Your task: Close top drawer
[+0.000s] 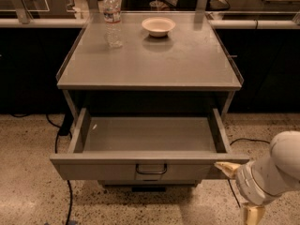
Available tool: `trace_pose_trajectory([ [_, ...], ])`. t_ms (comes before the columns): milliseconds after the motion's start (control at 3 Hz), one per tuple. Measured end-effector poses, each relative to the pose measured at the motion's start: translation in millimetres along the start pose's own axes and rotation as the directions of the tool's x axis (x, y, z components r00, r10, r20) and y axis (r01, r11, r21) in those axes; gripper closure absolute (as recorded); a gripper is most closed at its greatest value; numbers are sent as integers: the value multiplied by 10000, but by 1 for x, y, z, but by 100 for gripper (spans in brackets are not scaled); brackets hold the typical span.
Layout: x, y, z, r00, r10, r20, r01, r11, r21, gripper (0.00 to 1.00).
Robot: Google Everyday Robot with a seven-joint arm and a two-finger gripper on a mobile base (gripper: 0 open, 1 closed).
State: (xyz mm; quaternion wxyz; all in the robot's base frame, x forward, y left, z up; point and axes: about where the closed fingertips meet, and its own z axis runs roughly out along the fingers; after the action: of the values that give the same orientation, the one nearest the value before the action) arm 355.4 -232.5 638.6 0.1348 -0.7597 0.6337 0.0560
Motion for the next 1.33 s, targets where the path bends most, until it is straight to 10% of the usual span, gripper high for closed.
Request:
trace_pose_trajectory([
  [1333,21,-55,17,9964,642,555,-608,9963,-613,0],
])
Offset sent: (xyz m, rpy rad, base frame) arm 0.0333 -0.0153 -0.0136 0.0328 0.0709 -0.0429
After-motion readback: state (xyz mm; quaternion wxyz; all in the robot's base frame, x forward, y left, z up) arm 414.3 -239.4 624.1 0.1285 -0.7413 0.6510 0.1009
